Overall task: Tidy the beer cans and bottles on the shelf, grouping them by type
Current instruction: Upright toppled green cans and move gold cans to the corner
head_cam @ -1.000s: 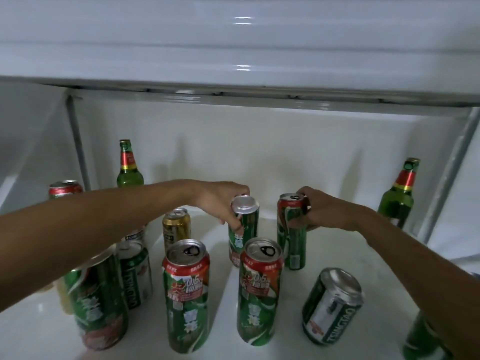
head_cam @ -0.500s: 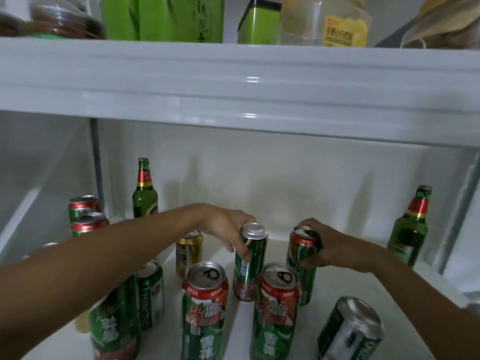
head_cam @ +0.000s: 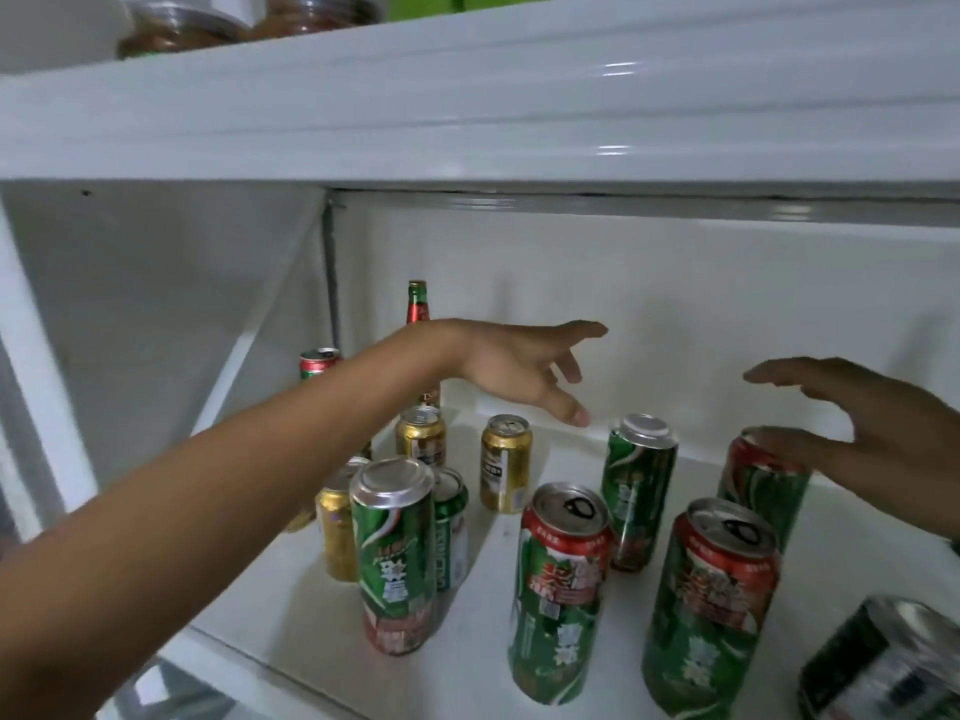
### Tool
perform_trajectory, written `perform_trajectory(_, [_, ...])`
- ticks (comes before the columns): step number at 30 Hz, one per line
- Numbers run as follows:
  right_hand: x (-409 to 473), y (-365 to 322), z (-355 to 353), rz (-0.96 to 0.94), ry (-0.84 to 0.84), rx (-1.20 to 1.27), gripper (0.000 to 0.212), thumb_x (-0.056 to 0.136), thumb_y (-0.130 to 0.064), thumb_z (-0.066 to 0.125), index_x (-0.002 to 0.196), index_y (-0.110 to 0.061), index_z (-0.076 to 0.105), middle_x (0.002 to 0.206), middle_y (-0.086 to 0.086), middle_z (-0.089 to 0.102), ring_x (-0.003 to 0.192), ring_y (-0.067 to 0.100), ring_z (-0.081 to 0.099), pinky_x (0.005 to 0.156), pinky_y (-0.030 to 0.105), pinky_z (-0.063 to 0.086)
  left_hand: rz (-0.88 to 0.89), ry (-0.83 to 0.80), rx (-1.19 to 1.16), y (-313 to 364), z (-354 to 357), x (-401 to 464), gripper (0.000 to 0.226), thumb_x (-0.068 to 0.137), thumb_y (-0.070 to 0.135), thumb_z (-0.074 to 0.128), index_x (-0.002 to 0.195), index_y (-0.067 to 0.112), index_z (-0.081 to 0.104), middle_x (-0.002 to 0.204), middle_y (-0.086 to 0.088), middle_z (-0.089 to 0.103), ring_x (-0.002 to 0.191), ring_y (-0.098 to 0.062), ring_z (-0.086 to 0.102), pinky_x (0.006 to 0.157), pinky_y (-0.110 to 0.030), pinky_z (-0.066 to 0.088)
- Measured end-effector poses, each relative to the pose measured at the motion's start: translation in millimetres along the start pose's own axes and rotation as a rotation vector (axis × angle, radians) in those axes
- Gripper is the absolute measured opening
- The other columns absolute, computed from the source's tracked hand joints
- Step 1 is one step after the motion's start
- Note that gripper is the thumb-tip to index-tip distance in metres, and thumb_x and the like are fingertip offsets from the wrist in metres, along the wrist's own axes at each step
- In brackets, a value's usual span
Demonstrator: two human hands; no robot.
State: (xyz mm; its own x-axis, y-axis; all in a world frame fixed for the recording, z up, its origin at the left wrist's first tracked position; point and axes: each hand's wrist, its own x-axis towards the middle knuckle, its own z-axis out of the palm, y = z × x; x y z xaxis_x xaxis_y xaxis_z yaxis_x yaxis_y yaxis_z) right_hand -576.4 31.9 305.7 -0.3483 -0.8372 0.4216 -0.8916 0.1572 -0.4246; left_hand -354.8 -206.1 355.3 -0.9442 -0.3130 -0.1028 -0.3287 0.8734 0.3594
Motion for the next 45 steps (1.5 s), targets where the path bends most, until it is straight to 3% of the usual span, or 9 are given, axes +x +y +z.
perform_trajectory(3, [-4,-31,2,-0.117,0.159,0.045,0.04,0.076,-0.088,0.051,0.109,-0.068,0.057,0.123,-0.045,0.051,0.116,0.011,0.058,0.099,0.042,0.046,-0.007,0.098,-0.041,-13,-12,-41,0.101,0.091,0.05,0.072,0.16,0.046,-0.001,0.153,0.007,0.05,0.138,-0.013,0.05,0.115,-0.037,0.043])
perform_trajectory(6, [-1,-66,11,-0.152,0.226,0.123,0.049,0.075,-0.09,0.046,0.11,-0.06,0.063,0.127,-0.032,0.059,0.109,0.019,0.066,0.107,0.054,0.046,-0.017,0.201,-0.097,-34,-16,-79,0.093,0.092,0.044,0.073,0.16,0.044,0.011,0.145,0.009,0.057,0.132,-0.01,0.056,0.112,-0.037,0.048])
perform_trajectory(10, [4,-108,36,-0.216,0.251,0.169,0.026,0.082,-0.069,0.056,0.104,-0.058,0.065,0.125,-0.034,0.061,0.125,0.0,0.056,0.11,0.052,0.046,-0.025,0.358,-0.072,-74,-8,-120,0.077,0.093,0.039,0.073,0.157,0.036,0.03,0.141,0.008,0.06,0.129,-0.008,0.058,0.11,-0.036,0.049])
perform_trajectory(15, [8,-186,79,-0.224,0.219,0.129,0.016,0.082,-0.061,0.06,0.098,-0.06,0.063,0.109,-0.056,0.052,0.081,-0.024,0.058,0.088,0.008,0.041,0.021,0.539,-0.078,-136,-2,-172,0.059,0.094,0.033,0.072,0.147,0.036,0.045,0.134,0.015,0.059,0.127,-0.003,0.055,0.108,-0.04,0.05])
perform_trajectory(20, [18,-258,130,-0.18,0.258,0.073,0.011,0.089,-0.042,0.067,0.099,-0.041,0.071,0.11,-0.034,0.064,0.099,-0.015,0.053,0.089,0.0,0.033,0.074,0.665,-0.144,-206,7,-211,0.055,0.093,0.036,0.073,0.143,0.034,0.051,0.136,0.015,0.062,0.126,-0.001,0.057,0.109,-0.032,0.047])
perform_trajectory(25, [30,-314,178,-0.132,0.083,-0.084,0.029,0.087,-0.051,0.057,0.108,-0.034,0.068,0.118,-0.013,0.063,0.11,0.01,0.058,0.096,0.039,0.047,0.084,0.648,-0.189,-249,22,-222,0.052,0.092,0.031,0.075,0.14,0.034,0.055,0.136,0.018,0.06,0.124,-0.003,0.056,0.104,-0.034,0.049])
perform_trajectory(32, [46,-325,216,-0.03,-0.307,-0.368,0.055,0.091,-0.051,0.067,0.139,-0.028,0.053,0.138,-0.004,0.052,0.123,0.017,0.049,0.1,0.043,0.048,0.024,0.546,-0.256,-280,54,-201,0.065,0.087,0.035,0.08,0.144,0.038,0.05,0.137,0.018,0.046,0.126,-0.002,0.048,0.105,-0.024,0.043])
perform_trajectory(40, [66,-322,244,0.134,-0.543,-0.697,0.053,0.077,-0.052,0.078,0.121,-0.027,0.062,0.109,-0.002,0.067,0.096,0.019,0.064,0.086,0.038,0.058,0.0,0.465,-0.401,-301,82,-184,0.073,0.077,0.023,0.09,0.135,0.037,0.049,0.122,0.021,0.047,0.11,0.002,0.054,0.089,-0.009,0.045])
perform_trajectory(45, [80,-332,255,0.318,-0.659,-0.676,0.07,0.078,-0.051,0.081,0.138,-0.025,0.054,0.126,0.001,0.065,0.108,0.024,0.065,0.094,0.041,0.058,0.08,0.463,-0.631,-302,92,-174,0.061,0.08,0.0,0.083,0.114,0.038,0.052,0.111,0.019,0.058,0.09,0.013,0.064,0.069,-0.008,0.054])
